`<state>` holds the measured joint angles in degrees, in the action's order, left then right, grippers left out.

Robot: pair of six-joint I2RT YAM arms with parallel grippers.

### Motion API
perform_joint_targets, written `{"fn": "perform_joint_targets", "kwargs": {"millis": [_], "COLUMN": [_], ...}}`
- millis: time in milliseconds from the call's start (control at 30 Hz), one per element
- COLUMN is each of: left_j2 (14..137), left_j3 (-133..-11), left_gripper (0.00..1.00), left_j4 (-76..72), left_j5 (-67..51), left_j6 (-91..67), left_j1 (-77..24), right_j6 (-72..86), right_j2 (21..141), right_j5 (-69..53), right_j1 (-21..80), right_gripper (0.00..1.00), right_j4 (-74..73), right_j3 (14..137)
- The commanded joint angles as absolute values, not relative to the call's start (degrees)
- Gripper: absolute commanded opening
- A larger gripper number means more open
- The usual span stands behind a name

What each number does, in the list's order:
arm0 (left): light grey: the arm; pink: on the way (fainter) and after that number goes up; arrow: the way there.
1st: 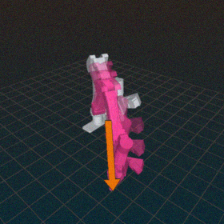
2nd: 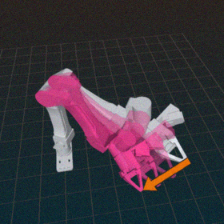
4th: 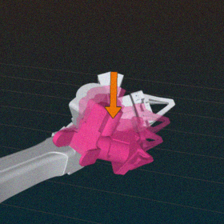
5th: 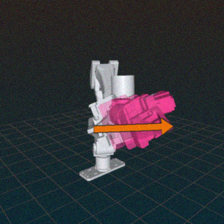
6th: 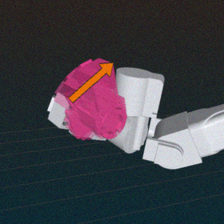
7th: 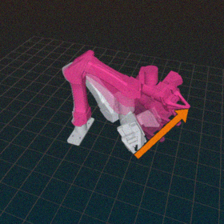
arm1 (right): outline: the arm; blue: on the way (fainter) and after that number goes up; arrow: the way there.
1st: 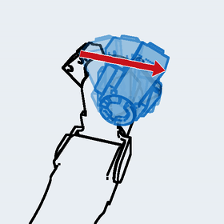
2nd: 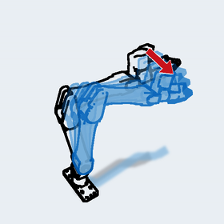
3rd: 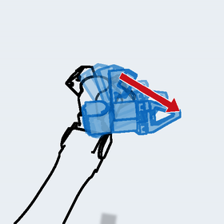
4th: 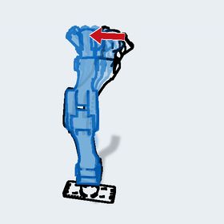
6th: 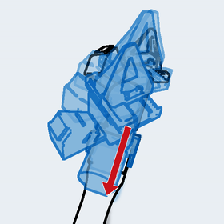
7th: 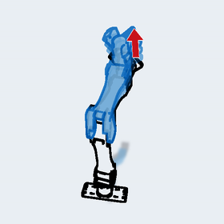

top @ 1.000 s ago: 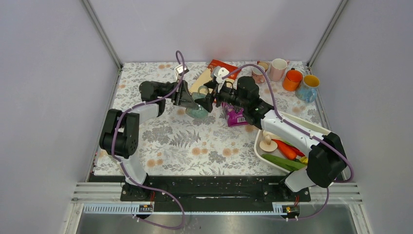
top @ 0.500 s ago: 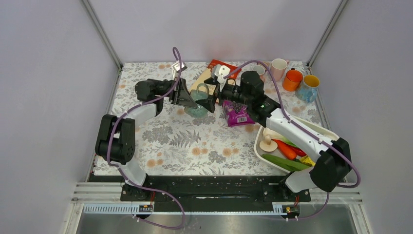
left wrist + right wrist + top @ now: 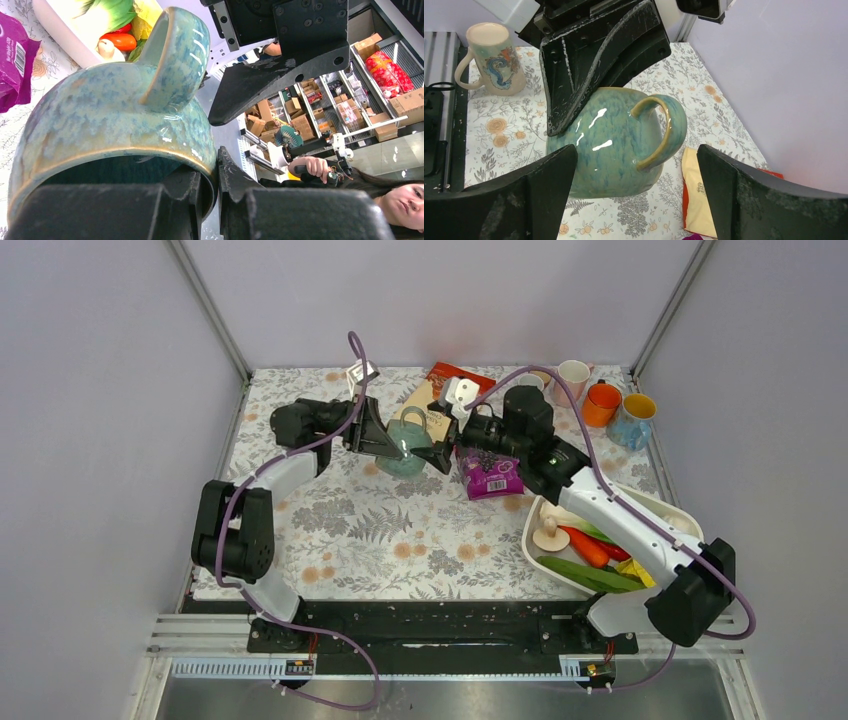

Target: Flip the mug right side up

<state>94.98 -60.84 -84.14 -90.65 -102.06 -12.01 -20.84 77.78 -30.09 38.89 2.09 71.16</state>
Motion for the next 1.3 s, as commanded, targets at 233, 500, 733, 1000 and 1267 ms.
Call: {"fn": "perform_joint_targets", "kwargs": {"millis": [233, 500, 733, 1000, 1267], "left_j2": [86.4, 84.2, 85.9, 86.1, 74.6], "left_j3": [-73.6, -82.9, -91.4, -94.1, -87.6], "left_gripper": [0.00, 0.00, 0.00, 0.00, 0.00], "left_j4": [-91.9, -91.9, -91.9, -91.5, -38.5], "left_j5": [-94.6, -93.9, -90.2, -84.4, -73.0], "left_j6": [-106.5, -110.8, -115.7, -117.0, -69.6], "left_j1": [-7.5, -1.0, 6.0, 14.3, 20.3], "right_j6": [-21.5, -19.3, -18.3, -19.0, -18.4], "right_j2": [72.4, 69.4, 68.1, 65.9, 65.5], "right_j5": [-24.7, -4.0, 21.2, 26.9, 26.3], "right_j1": [39.0, 39.0, 39.0, 39.0, 39.0], "right_gripper": [0.99, 0.99, 0.99, 1.00, 0.99], "right_j4": [-1.6, -1.1, -0.6, -0.6, -0.6], "right_j3": [72.3, 70.3, 68.4, 66.3, 66.7]}}
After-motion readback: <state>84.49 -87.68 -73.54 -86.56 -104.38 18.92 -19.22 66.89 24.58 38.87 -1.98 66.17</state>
